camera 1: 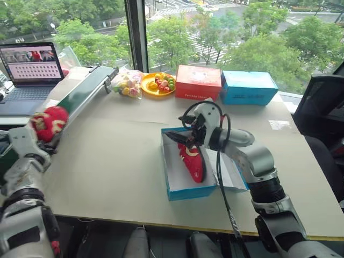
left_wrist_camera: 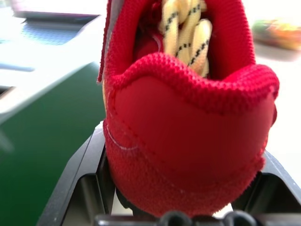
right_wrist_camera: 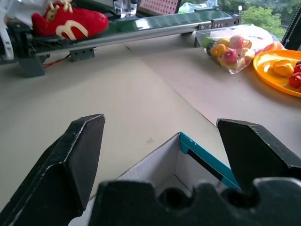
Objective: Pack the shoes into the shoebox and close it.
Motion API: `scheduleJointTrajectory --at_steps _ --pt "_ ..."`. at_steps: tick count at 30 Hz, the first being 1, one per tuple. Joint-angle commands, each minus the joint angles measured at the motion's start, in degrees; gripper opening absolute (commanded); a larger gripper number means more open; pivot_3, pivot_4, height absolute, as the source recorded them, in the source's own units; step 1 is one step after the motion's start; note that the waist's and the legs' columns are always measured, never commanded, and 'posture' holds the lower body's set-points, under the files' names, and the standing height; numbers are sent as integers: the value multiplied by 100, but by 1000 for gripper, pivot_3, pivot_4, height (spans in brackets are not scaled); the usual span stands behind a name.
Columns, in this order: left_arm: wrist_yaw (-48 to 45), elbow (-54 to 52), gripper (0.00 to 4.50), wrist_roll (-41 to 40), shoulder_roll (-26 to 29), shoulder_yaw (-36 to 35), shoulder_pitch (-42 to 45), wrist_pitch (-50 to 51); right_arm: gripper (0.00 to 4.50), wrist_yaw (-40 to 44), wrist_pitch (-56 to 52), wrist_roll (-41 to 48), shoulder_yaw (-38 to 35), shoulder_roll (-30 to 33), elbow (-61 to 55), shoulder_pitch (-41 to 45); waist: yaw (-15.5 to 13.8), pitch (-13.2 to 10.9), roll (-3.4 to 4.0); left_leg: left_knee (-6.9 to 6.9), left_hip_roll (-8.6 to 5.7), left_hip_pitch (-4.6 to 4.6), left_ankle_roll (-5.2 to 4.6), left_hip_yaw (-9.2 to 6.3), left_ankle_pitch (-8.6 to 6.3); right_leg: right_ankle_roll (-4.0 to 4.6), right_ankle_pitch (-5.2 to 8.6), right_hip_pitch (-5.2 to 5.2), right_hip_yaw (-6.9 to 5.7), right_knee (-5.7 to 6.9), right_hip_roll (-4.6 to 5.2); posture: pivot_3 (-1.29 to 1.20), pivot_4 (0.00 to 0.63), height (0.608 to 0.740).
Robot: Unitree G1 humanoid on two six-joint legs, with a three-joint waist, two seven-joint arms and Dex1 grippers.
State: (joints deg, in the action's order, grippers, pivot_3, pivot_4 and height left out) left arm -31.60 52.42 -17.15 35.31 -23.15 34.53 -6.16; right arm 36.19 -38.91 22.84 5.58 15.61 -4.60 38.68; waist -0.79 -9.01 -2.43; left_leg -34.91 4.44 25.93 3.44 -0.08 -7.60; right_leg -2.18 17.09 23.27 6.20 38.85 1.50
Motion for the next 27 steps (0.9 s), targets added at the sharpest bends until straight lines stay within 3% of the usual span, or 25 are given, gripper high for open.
scheduleJointTrajectory --at_steps 1,5,8,11,17,27 --pt "-82 -1965 2530 -431 -365 225 -151 606 4500 -137 -504 681 -579 -155 -317 160 21 2 -4 -1 2 4 0 -1 0 1 -1 3 0 1 -1 0 150 739" --pt "325 -3962 2530 -925 -1372 758 -507 1682 4500 -520 -1274 1665 -1215 -640 -312 89 127 2 -4 1 3 8 -1 -3 0 3 -2 10 5 6 -2 0 150 739" --pt "529 -4840 2530 -993 -1889 1210 -719 2212 4500 -934 -1833 2277 -1665 -957 -248 39 170 3 -3 -1 2 0 -2 -6 0 3 -2 -2 6 7 -2 0 150 739" --pt "1192 -5450 2530 -1625 -2737 1218 -754 2870 4500 -1438 -2203 2901 -2114 -1375 -126 -72 197 2 -4 -7 1 -9 -3 -9 0 2 -2 -10 7 12 -3 0 150 739" --pt "1591 -6364 2530 -1955 -3202 1484 -1006 3563 4500 -2068 -2224 3366 -2582 -1523 94 -8 313 3 -3 -12 -1 -10 -4 -14 1 1 -2 -12 10 14 -6 0 150 739" --pt "1819 -7076 2530 -2233 -3383 1853 -1237 4193 4500 -2258 -1846 3424 -2671 -1430 392 179 333 2 -3 -11 -4 -10 -4 -16 1 -1 -1 -12 10 9 -6 0 150 739"
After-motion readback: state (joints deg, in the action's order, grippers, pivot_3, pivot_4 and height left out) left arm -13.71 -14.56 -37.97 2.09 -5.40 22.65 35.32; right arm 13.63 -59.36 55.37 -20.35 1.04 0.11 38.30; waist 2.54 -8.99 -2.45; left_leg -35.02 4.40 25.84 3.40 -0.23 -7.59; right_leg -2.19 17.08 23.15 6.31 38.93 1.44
